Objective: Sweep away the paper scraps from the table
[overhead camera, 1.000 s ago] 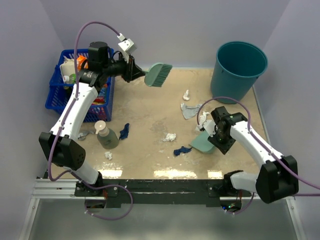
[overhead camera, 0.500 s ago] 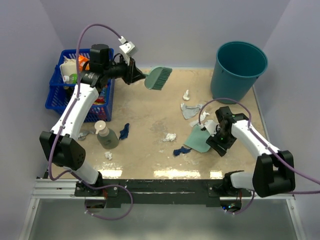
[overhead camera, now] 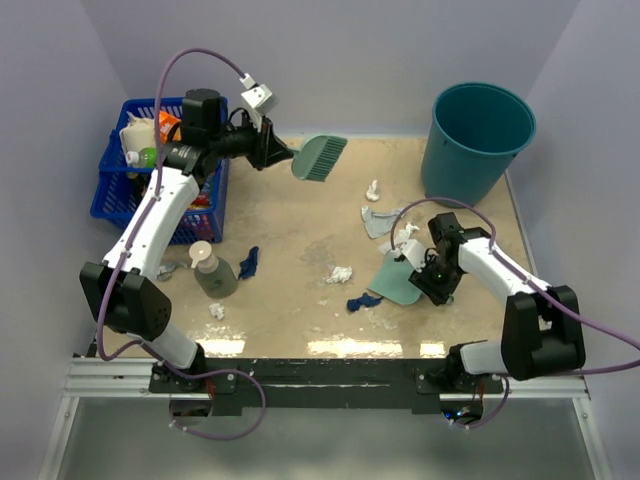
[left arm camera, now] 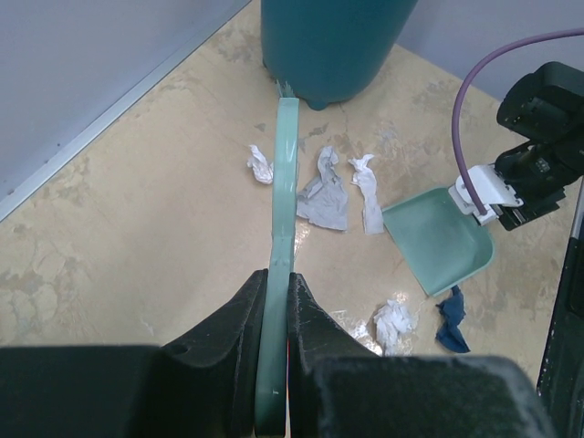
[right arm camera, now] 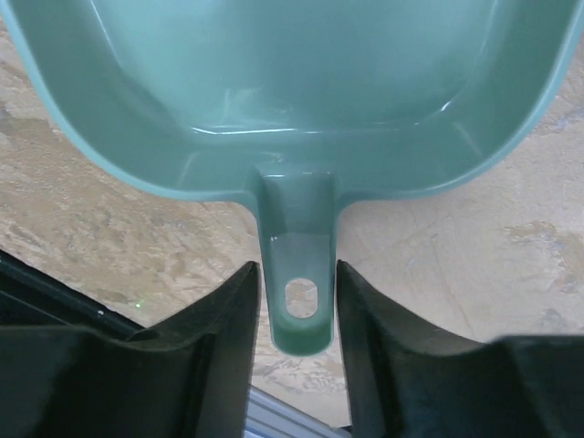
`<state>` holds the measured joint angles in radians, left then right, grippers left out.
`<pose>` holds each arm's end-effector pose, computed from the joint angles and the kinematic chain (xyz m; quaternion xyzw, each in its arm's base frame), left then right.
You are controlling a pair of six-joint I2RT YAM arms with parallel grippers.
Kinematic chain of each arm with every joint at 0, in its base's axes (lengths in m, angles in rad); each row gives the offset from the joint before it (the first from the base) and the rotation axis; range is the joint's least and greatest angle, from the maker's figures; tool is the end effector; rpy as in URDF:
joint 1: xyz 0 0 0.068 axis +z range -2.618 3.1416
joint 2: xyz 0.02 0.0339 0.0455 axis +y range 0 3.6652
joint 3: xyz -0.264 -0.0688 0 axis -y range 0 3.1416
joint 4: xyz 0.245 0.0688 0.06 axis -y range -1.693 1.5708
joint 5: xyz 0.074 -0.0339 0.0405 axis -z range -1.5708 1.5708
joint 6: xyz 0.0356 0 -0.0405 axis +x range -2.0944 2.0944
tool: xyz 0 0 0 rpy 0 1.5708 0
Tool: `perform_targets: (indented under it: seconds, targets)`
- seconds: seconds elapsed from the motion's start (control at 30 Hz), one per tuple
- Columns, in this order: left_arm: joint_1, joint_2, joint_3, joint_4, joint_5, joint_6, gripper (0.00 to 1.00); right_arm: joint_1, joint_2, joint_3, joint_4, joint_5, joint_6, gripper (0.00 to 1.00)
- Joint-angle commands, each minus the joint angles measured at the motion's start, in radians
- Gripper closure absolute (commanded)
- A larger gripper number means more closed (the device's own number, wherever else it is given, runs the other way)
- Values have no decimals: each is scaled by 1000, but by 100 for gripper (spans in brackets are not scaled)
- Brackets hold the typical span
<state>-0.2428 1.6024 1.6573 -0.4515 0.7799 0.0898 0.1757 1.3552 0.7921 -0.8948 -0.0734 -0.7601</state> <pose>0.3447 -0.1112 0.4124 0.3351 0.7246 -0.3547 0.4867 0.2113 0.0402 0.1825 -0.4518 0.8896 0.0188 0.0645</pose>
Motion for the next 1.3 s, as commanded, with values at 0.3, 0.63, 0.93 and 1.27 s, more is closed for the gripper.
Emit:
perform_targets:
  seconds: [0.3, 0.63, 0.93, 1.27]
  targets:
    - [-87, 54, 84, 22, 13, 21, 96, -18, -105, 22, -148, 72, 11, 98]
    - [-248, 120, 41, 80, -275, 21, 100, -22, -156, 76, -207, 260, 154, 100]
    - [-271, 245, 18, 175, -200, 62, 100, -27, -77, 141, -222, 222, 217, 100]
    - [-293, 414, 24, 433, 120, -255, 100, -87, -87, 171, -220, 242, 240, 100]
